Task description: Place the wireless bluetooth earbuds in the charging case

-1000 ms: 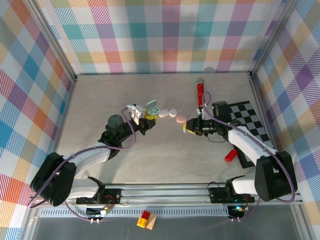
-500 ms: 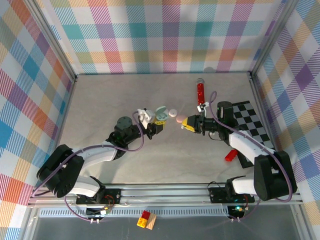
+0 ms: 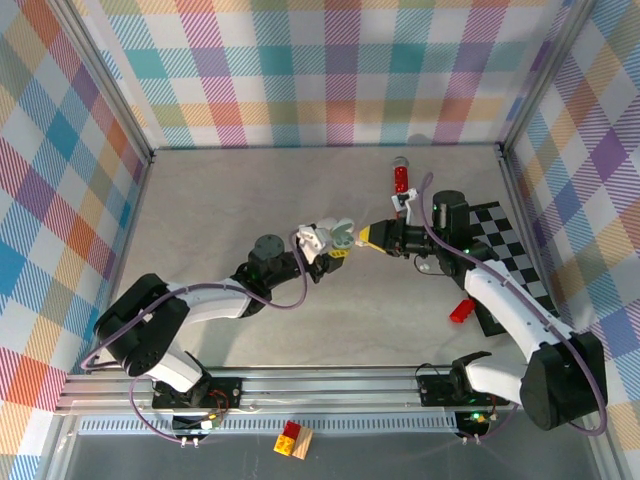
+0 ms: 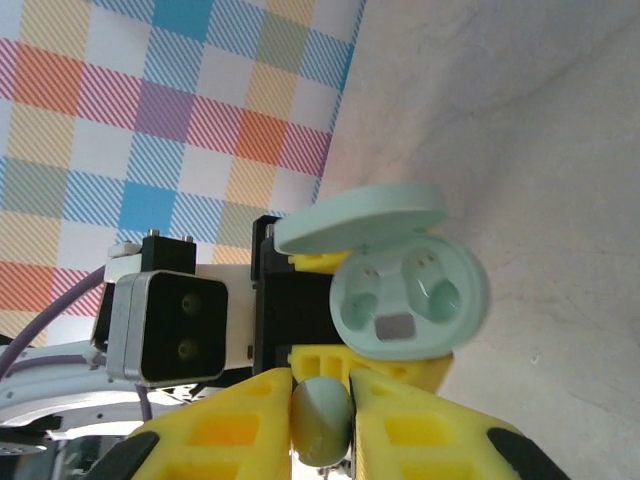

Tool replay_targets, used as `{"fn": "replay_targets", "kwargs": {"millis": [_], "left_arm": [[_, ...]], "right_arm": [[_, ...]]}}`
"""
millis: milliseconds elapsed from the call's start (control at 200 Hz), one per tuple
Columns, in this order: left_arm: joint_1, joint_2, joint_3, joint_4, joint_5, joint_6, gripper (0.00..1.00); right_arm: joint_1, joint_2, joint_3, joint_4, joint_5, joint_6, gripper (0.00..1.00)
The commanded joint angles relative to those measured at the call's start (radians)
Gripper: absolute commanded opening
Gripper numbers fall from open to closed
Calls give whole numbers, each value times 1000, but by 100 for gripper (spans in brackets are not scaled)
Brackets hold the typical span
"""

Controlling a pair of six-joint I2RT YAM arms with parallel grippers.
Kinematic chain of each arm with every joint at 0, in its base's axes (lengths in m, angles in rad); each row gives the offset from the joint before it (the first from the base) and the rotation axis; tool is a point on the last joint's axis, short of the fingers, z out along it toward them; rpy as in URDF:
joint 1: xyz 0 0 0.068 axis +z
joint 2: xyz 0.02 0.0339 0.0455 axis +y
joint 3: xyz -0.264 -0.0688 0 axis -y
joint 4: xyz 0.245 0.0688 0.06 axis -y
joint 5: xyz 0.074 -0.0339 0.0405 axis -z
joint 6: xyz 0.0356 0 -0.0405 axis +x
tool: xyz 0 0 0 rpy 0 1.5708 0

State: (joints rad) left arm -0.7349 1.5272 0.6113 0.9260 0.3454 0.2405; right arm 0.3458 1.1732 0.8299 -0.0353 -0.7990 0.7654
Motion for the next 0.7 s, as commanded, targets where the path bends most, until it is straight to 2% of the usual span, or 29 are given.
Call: {"fn": "replay_targets", "kwargs": {"millis": [0,325,695], "left_arm": [[-27,20,40,63,-3,40,31],[-73,57,76,70,-8,36,31],[-84,57,85,81,-5,13,31]], "right_arm": [[35,-3,43,-75,77,-89,18],[80,34,82,-97,122,-135,19],[88,36,81,-141,175,-172,19]]}}
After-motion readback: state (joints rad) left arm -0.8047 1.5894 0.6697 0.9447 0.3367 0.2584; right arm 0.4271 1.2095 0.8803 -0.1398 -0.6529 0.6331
